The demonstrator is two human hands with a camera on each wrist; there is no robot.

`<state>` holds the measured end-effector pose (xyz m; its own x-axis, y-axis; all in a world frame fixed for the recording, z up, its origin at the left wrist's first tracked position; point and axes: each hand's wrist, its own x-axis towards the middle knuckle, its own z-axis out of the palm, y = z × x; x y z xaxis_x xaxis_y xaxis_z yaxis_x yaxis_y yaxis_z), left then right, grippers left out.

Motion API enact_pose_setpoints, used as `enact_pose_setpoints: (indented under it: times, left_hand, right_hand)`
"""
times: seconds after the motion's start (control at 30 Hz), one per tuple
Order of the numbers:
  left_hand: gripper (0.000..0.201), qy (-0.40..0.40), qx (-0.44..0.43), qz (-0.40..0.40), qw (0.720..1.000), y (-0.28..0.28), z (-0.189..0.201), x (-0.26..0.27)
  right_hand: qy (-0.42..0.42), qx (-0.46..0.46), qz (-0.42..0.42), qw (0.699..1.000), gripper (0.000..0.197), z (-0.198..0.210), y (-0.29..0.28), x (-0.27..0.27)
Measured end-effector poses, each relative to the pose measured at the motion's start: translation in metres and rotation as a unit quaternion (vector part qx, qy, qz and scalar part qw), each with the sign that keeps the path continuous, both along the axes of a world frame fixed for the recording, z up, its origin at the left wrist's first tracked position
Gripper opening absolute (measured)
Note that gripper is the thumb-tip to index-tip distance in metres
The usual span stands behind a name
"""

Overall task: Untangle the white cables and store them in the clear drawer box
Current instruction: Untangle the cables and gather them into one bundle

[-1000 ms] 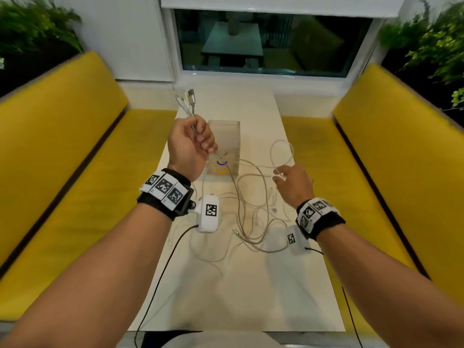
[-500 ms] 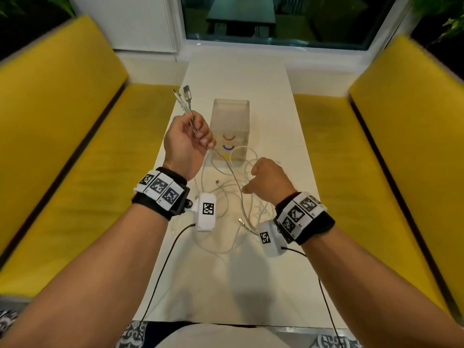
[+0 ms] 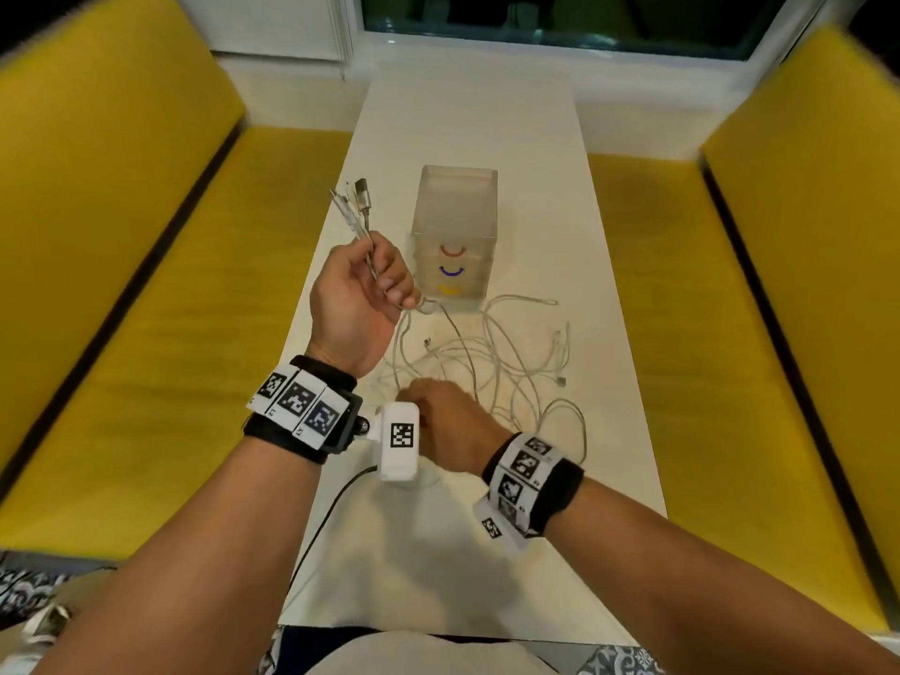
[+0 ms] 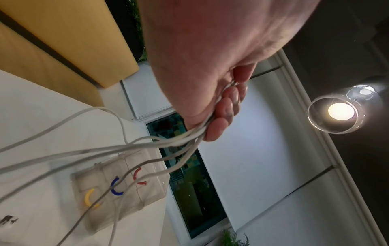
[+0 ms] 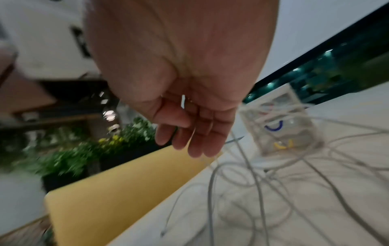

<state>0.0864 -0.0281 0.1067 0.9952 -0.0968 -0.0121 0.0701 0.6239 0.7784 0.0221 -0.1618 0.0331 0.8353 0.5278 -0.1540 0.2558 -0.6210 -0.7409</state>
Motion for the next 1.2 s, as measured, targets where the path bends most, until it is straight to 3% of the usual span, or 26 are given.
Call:
enact_pose_setpoints:
  times: [0.1,0.2,0.33,0.43,0.6,0.8,1.03,1.2]
  left_hand:
    - [0.031,0.003,0.002,-0.006,1.000,-0.001,-0.003,0.000]
    - [0.030,-0.002,0.010,-0.013,1.000,0.000,-0.006,-0.001]
    - [0.028,0.001,0.006,-0.012,1.000,0.006,-0.013,-0.001]
    - [0.028,0.004,0.004,-0.009,1.000,0.009,-0.016,-0.002]
    - [0.028,0.007,-0.002,-0.009,1.000,0.006,-0.018,-0.001]
    - [0.028,0.005,0.009,-0.013,1.000,0.007,-0.022,-0.002]
    - [0.027,0.006,0.045,0.001,0.999,0.017,-0.023,-0.003]
    - [0.028,0.003,0.082,0.010,0.997,0.017,-0.021,-0.005]
  right_hand:
    - [0.058,-0.081,0.089,0.991,0.020,-0.019,0.015,-0.009]
    - [0.136,-0.137,0.052,0.980,0.035,-0.039,0.029,-0.002]
    - [0.066,-0.217,0.036,0.973,0.055,-0.052,0.033,0.013]
    - [0.031,-0.201,0.025,0.979,0.062,-0.057,0.044,0.019]
    - [0.070,-0.152,0.044,0.985,0.042,-0.039,0.069,0.033]
    - [0.124,-0.246,0.064,0.959,0.037,-0.052,0.083,0.051]
    - [0.016,-0.252,0.136,0.958,0.018,-0.060,0.047,0.042]
    - [0.085,-0.136,0.113,0.981,0.021,-0.018,-0.009,0.038]
